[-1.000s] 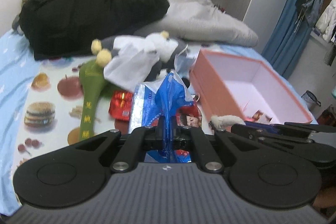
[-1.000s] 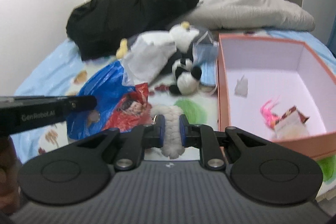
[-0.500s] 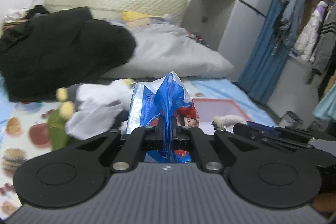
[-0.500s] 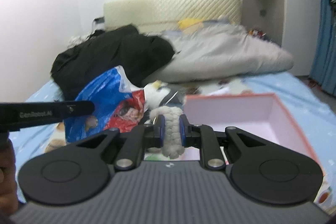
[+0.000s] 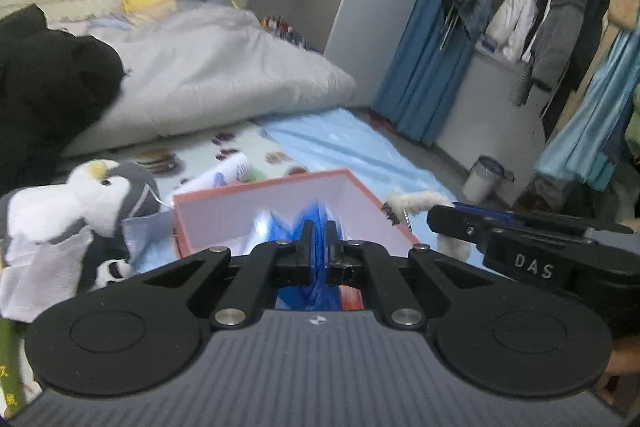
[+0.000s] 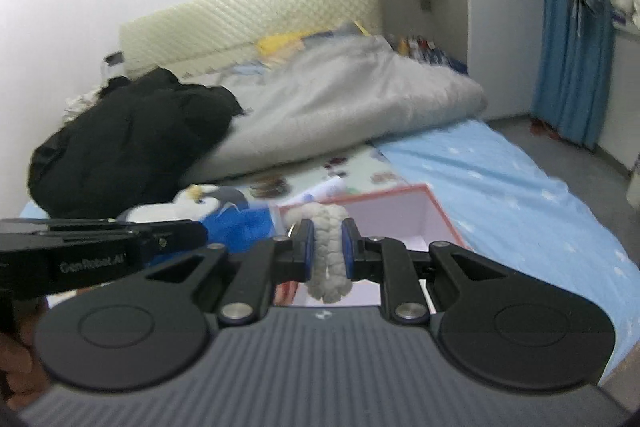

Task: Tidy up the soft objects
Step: 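Carry the plastic bag with left gripper while right gripper carries the rope loop over the box, then open right gripper to drop the rope loop while left gripper releases the bag into the box, then move left gripper toward the red foil packet while right gripper approaches the panda plush, then close left gripper on the red foil packet while right gripper closes on the panda plush, then lift the red packet with left gripper while right gripper lifts the panda plush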

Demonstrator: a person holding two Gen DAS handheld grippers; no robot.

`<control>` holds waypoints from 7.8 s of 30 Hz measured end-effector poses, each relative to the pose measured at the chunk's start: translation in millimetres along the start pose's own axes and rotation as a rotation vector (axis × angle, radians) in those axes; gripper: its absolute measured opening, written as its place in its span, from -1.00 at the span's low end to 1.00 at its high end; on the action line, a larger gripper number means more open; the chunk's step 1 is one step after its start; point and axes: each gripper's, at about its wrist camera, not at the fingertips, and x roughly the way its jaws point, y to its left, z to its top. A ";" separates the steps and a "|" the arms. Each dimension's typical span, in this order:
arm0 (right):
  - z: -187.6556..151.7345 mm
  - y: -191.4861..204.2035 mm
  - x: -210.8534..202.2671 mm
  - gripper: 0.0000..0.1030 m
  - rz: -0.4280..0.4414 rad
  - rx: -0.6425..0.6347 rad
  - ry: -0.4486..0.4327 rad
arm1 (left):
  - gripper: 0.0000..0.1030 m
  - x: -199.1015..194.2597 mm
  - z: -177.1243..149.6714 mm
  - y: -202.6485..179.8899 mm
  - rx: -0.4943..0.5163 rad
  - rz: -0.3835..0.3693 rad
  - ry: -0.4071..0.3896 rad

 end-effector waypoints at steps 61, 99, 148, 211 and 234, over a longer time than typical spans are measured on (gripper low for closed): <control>-65.9 64.0 -91.1 -0.13 0.178 -0.048 -0.052 | -0.87 -181.3 -75.7 32.8 -0.061 0.106 -0.080; -176.1 125.0 -93.6 -0.13 0.214 -0.120 0.127 | 0.33 -214.6 -211.9 81.7 -0.173 0.300 0.031; -154.0 187.7 138.7 0.37 0.166 -0.153 0.163 | 0.61 -6.8 -188.0 261.5 -0.222 0.399 0.062; -213.4 160.5 68.5 -0.03 0.113 -0.045 0.413 | 0.11 -64.7 -255.9 196.3 -0.358 0.423 0.090; -180.5 175.4 67.6 -0.10 0.218 -0.294 0.327 | 0.11 -118.3 -238.7 166.7 -0.341 0.429 0.023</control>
